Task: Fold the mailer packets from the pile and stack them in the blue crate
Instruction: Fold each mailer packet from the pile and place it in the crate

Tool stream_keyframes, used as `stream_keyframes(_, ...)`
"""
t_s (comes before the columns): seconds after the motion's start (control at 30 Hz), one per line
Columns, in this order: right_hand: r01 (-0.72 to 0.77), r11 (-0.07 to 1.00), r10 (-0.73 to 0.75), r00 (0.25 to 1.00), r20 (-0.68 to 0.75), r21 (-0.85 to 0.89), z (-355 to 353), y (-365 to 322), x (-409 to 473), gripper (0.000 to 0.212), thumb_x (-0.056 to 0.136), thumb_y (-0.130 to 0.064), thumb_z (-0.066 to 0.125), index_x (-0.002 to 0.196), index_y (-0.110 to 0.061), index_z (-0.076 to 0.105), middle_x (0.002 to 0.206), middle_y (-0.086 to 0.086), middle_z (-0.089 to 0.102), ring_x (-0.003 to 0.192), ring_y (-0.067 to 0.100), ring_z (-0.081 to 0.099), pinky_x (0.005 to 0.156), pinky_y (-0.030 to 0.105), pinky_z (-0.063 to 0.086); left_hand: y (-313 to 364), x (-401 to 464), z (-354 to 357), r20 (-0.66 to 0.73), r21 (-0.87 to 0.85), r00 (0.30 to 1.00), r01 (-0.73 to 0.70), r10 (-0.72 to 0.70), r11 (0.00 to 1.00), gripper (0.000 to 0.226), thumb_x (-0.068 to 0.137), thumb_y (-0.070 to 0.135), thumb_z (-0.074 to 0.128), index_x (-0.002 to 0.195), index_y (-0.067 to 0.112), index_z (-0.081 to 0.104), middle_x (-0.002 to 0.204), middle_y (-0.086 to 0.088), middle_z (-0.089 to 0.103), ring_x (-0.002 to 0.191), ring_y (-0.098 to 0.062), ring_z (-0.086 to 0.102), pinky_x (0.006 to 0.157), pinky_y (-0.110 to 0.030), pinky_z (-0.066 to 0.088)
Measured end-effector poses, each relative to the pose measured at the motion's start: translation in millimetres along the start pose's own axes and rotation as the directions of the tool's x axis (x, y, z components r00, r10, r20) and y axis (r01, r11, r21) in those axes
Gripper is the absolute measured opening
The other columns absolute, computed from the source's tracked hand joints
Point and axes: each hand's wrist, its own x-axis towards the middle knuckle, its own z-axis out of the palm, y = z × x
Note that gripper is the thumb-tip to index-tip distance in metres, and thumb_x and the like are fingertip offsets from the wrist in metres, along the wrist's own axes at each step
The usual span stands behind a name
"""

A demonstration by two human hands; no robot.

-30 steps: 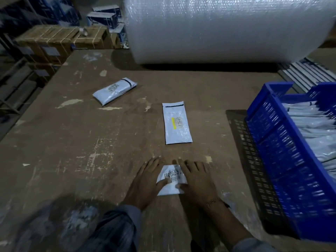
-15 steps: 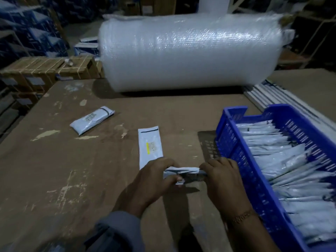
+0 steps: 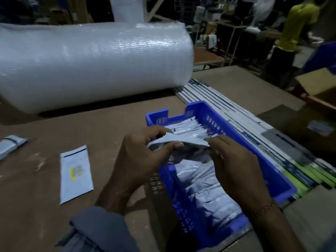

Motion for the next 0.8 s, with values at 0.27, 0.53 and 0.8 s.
stream_keyframes(0.27,-0.079,0.997,0.077,0.991,0.109,0.015,-43.3,119.8,-19.7,0.027,0.089,0.005,0.07,0.11,-0.01,0.077,0.1,0.007,0.069,0.086,0.031,0.066,0.08,0.032,0.046,-41.5,23.8,110.1,0.496,-0.462,0.777,0.613,-0.386,0.64,0.082,0.094,0.087,0.034,0.113,0.021,0.08,0.102,-0.023,0.059,0.094,-0.036,0.05,0.088,-0.051,0.038)
stream_keyframes(0.53,-0.155,0.988,0.142,0.855,0.499,-0.016,-65.6,175.9,-42.7,0.044,0.081,0.007,0.074,0.097,-0.032,0.083,0.09,-0.003,0.066,0.079,0.022,0.065,0.067,0.034,0.051,-70.4,-17.8,244.5,0.76,0.491,0.503,-0.03,-0.411,0.871,0.059,0.103,0.056,0.047,0.157,0.031,0.046,0.169,-0.006,0.024,0.158,-0.031,0.018,0.125,-0.042,0.017)
stream_keyframes(0.8,-0.152,0.988,0.121,0.762,0.636,-0.006,-65.5,171.0,-47.5,0.036,0.084,-0.001,0.078,0.096,-0.034,0.085,0.094,-0.019,0.062,0.08,-0.004,0.056,0.071,-0.002,0.037,-112.8,-58.9,287.9,0.717,0.67,0.56,-0.387,-0.416,0.634,0.052,0.104,0.064,0.028,0.124,0.048,0.074,0.129,0.015,0.072,0.125,-0.016,0.05,0.106,-0.046,0.038)
